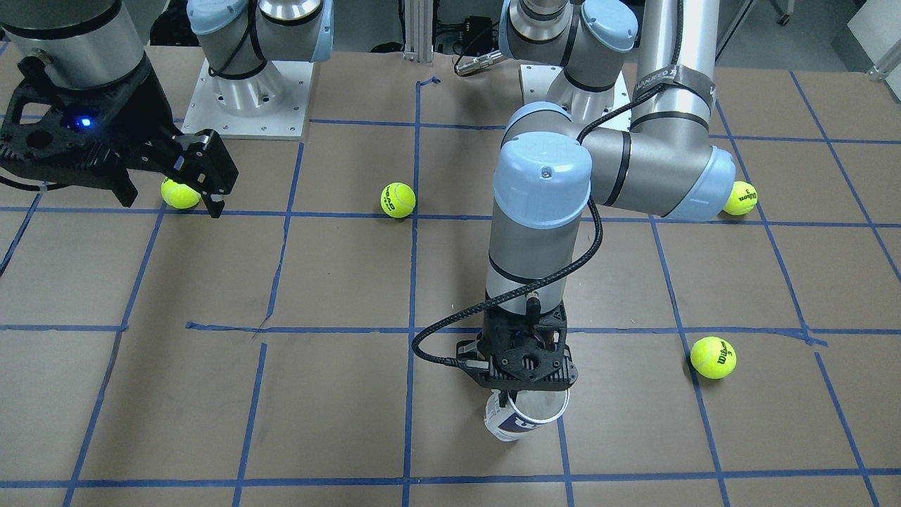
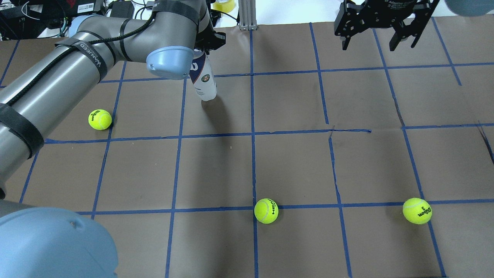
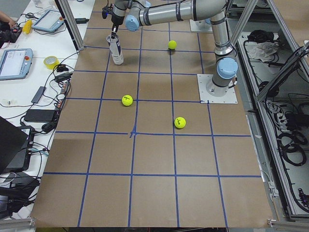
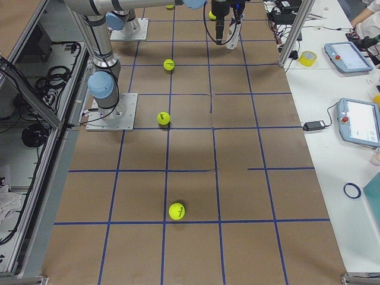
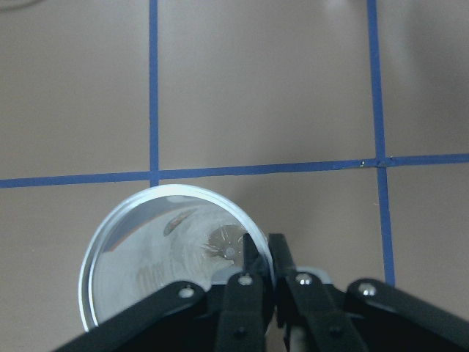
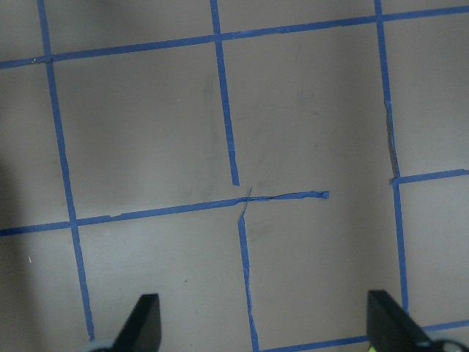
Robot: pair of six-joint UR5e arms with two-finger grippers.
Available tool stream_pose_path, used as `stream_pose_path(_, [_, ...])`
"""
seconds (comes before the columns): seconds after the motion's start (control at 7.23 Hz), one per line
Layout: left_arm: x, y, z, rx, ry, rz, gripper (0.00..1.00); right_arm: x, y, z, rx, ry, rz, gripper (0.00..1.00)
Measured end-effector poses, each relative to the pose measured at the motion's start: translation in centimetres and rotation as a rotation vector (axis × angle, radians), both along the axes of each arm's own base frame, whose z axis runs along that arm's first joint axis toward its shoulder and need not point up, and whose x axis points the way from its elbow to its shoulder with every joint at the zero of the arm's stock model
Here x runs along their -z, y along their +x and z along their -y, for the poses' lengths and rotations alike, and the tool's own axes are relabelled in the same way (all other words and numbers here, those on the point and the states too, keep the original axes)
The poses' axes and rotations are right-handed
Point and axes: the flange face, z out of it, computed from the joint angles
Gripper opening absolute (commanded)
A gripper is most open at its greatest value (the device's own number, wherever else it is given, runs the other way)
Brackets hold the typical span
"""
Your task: Lift up tennis ball bucket
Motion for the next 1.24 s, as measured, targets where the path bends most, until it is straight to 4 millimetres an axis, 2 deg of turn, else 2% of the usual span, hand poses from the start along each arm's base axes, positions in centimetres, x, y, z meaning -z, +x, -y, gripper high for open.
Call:
stream_pose_path(0.14, [0.3,-0.4,-0.2,0.009,0.01,-0.023,0.38,0.0,0.0,0.0,0.003,-0.002,0.001,1.0])
stream_pose_path(0.28, [0.6,-0.7,-0.5,0.014,0.023,-0.034,0.61,0.0,0.0,0.1,0.008,-0.006,0.001,0.96])
stream_pose_path(0.41, [0.8,-0.9,-0.8,0.017,0.035,-0.037,0.79,0.0,0.0,0.2,0.01,-0.014,0.002,1.0])
stream_pose_path(0.55, [0.4,-1.0,-1.1,0.019,0.042,-0.044,1.0,-0.1,0.1,0.4,0.008,-0.031,0.004,1.0])
stream_pose_path(0.83, [-3.2,-1.0,-2.1,0.024,0.071,-0.069,1.0,-0.2,0.1,0.7,-0.001,-0.052,0.005,1.0])
stream_pose_path(0.97, [-6.2,-0.7,-2.5,0.019,0.106,-0.067,1.0,-0.3,0.0,0.6,0.0,-0.051,0.006,1.0])
stream_pose_path(1.11, [-9.2,0.1,-2.9,0.012,0.138,-0.061,1.0,-0.6,-0.1,0.6,0.001,-0.055,0.004,1.0])
stream_pose_path(1.24, [-11.4,1.9,-3.1,-0.001,0.161,-0.057,1.0,-0.8,-0.1,0.6,0.004,-0.06,0.004,1.0])
